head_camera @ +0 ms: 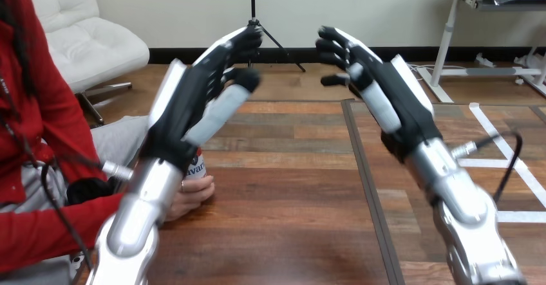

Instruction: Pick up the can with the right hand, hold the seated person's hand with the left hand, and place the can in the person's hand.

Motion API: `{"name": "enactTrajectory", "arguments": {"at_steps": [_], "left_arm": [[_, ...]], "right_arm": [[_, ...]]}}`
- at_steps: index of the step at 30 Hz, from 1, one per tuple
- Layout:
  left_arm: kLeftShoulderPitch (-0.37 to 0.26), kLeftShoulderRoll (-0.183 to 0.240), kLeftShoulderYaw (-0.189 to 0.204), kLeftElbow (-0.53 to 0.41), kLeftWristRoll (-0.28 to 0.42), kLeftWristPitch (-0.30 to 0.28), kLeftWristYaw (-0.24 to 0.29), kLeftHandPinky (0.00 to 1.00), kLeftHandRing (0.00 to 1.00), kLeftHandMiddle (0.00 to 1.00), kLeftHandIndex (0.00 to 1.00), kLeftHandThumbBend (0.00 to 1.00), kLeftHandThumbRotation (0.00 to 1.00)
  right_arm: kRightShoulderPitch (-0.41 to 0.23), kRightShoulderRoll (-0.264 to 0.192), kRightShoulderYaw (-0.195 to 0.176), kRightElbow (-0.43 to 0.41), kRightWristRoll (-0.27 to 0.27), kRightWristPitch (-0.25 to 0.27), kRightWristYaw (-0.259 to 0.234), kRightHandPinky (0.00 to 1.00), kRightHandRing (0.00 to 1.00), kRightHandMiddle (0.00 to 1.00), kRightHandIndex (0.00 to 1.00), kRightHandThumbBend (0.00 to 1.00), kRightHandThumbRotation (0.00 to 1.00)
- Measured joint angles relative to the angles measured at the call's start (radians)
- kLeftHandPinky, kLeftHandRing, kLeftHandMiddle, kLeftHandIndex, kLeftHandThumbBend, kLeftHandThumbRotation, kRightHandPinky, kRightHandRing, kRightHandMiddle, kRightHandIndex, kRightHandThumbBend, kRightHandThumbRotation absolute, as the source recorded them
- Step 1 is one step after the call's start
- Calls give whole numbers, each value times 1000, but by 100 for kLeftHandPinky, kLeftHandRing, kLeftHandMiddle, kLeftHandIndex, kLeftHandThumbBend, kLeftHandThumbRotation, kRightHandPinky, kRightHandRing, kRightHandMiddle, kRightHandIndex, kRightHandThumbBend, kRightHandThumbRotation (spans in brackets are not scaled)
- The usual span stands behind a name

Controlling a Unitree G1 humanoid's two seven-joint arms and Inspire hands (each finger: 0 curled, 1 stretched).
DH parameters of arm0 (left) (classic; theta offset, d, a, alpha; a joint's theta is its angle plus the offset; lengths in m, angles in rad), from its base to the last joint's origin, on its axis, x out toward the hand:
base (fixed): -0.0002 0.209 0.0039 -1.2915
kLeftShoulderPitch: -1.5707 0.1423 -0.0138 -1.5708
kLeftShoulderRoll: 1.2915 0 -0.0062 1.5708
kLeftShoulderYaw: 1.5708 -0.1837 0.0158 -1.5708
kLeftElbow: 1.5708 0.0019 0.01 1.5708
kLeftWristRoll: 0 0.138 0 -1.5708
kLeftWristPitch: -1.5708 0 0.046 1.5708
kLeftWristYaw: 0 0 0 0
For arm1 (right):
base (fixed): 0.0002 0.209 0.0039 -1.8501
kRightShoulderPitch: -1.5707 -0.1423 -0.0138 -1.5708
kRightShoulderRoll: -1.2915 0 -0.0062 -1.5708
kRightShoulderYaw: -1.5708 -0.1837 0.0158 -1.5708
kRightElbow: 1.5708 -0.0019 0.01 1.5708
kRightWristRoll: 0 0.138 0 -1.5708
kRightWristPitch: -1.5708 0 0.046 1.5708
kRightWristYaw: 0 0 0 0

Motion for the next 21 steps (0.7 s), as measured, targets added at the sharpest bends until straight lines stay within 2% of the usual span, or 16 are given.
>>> {"name": "enactTrajectory", "arguments": {"at_steps": [3,5,11,21], "left_arm": [[38,-6,12,-21,-32,-25,-12,88,86,83,91,74,92],[62,-9,19,-38,-51,-35,-18,93,87,83,93,73,91],[134,-19,46,-103,-115,-38,-38,98,88,83,94,71,89],[224,-23,85,-191,-164,-31,-56,100,87,81,86,70,89]], "right_arm": [[48,9,-5,-44,28,-2,10,86,90,90,91,100,100],[79,14,-8,-70,46,-4,16,88,90,90,91,100,100],[168,35,-16,-143,94,-5,32,90,90,91,90,100,100],[266,59,-30,-210,131,-6,45,91,90,91,89,100,100]]}}
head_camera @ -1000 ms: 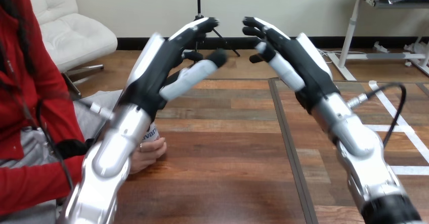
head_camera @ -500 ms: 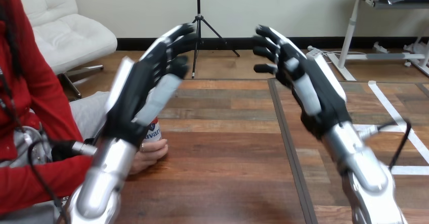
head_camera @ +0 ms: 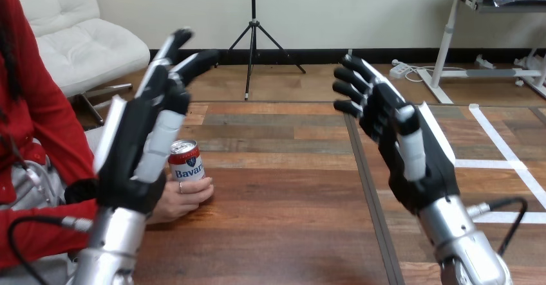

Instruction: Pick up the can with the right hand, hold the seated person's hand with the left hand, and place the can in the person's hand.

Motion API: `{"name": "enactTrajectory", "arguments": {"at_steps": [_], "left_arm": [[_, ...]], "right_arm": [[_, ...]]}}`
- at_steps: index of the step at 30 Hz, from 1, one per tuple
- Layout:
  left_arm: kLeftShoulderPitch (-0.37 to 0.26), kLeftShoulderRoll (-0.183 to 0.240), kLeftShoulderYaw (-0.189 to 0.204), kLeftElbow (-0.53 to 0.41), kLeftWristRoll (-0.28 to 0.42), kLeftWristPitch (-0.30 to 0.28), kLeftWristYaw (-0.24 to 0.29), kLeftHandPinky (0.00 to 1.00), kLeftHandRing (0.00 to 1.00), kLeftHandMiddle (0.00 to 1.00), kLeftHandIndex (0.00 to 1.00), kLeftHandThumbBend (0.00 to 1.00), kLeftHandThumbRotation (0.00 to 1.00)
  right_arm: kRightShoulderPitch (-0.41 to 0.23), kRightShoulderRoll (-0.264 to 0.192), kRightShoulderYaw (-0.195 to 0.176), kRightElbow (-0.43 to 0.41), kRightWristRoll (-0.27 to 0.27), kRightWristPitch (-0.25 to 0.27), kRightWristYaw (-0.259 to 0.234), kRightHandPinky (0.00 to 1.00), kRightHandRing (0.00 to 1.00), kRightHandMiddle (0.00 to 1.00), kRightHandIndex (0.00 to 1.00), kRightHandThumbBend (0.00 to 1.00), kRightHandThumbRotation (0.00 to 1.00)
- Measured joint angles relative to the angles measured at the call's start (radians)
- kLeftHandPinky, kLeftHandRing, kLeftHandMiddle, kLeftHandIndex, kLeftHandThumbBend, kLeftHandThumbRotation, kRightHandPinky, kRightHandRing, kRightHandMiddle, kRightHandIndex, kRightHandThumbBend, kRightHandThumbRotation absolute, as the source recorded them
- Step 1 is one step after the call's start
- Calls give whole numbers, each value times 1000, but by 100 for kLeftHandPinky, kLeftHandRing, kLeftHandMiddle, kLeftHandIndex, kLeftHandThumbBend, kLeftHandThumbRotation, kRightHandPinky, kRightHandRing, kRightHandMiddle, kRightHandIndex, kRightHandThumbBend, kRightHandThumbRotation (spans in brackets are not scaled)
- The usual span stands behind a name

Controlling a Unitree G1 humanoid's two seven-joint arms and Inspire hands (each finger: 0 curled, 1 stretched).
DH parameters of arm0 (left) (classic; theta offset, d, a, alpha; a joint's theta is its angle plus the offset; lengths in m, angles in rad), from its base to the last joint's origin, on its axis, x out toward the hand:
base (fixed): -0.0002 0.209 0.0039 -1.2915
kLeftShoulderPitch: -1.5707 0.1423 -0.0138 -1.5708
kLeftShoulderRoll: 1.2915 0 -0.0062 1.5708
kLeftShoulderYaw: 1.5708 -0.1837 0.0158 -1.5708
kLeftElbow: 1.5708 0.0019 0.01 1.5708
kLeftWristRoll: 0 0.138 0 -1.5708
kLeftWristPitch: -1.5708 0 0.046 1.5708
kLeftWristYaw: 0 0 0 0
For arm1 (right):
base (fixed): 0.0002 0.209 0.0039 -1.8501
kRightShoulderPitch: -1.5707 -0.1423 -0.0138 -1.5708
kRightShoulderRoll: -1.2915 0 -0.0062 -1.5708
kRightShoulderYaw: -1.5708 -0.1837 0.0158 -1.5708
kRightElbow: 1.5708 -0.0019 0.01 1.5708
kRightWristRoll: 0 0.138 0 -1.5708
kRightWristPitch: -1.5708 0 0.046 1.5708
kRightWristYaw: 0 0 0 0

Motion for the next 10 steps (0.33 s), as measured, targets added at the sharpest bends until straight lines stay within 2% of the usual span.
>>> {"name": "enactTrajectory", "arguments": {"at_steps": [10], "left_arm": [[77,-1,12,-56,-11,5,-22,82,81,78,77,65,90]], "right_arm": [[55,29,-21,-25,34,-1,9,84,88,89,88,100,100]]}}
